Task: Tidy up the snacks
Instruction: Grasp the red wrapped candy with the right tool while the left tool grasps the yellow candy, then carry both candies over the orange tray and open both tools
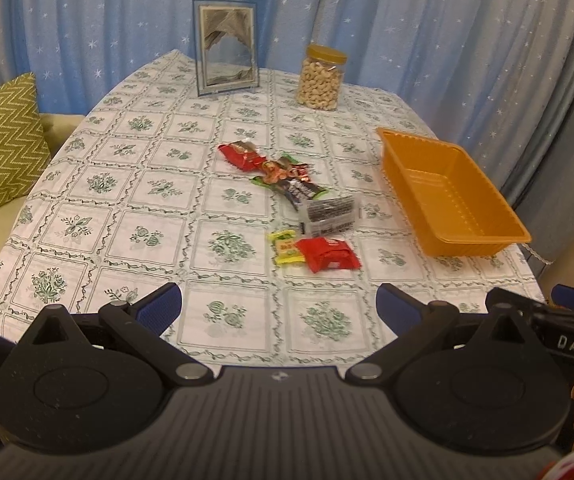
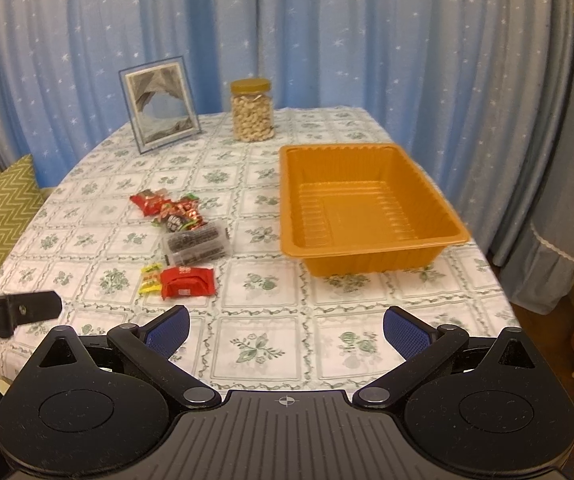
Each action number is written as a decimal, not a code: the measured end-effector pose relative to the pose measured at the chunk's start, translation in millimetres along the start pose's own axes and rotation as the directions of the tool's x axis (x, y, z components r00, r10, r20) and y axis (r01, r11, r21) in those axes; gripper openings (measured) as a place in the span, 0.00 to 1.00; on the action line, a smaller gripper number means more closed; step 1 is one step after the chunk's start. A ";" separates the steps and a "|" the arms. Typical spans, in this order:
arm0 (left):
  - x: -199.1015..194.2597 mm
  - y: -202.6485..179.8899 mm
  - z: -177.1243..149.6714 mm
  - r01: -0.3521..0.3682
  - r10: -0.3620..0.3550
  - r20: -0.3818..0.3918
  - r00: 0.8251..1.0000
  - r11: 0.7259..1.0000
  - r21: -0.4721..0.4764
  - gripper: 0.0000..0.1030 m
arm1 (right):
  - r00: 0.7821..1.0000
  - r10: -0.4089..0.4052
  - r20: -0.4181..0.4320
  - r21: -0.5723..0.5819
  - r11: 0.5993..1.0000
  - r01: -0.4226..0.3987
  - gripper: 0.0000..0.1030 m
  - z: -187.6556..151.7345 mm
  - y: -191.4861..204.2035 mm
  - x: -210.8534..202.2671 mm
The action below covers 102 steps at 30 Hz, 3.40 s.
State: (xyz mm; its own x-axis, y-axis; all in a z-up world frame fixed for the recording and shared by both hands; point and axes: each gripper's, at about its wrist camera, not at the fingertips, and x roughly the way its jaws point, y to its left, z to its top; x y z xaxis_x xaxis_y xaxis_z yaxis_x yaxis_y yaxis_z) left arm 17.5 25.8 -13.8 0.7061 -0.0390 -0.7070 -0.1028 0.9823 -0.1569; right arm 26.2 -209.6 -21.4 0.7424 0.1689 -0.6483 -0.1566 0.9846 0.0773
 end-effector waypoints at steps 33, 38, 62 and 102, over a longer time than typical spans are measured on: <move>145.0 60.6 30.4 0.066 -0.067 -0.097 0.993 0.998 -0.012 1.00 | 0.954 0.283 -0.097 -0.472 0.831 -0.295 0.66 3.2 72.8 198.2; 146.9 61.0 28.0 0.065 -0.066 -0.098 0.993 0.998 -0.013 1.00 | 0.925 0.357 -0.131 -0.442 0.814 -0.377 0.50 8.3 71.1 205.0; 145.9 37.2 14.3 0.150 -0.146 -0.056 0.988 0.986 0.078 0.87 | 0.956 0.266 -0.125 -0.307 0.906 -0.292 0.50 -2.6 37.6 169.8; 113.5 -37.6 14.8 0.045 -0.054 0.027 0.998 0.967 0.249 0.19 | 0.984 0.176 0.031 -0.131 0.977 -0.170 0.27 14.4 11.7 104.7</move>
State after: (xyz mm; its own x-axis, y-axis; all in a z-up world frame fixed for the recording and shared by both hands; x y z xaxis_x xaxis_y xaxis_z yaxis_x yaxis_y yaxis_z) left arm 112.0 -12.9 -78.0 0.7290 -0.0867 -0.6790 0.1072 0.9942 -0.0119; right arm 111.5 -179.7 -77.5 0.7234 0.3405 -0.6006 -0.3647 0.9271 0.0864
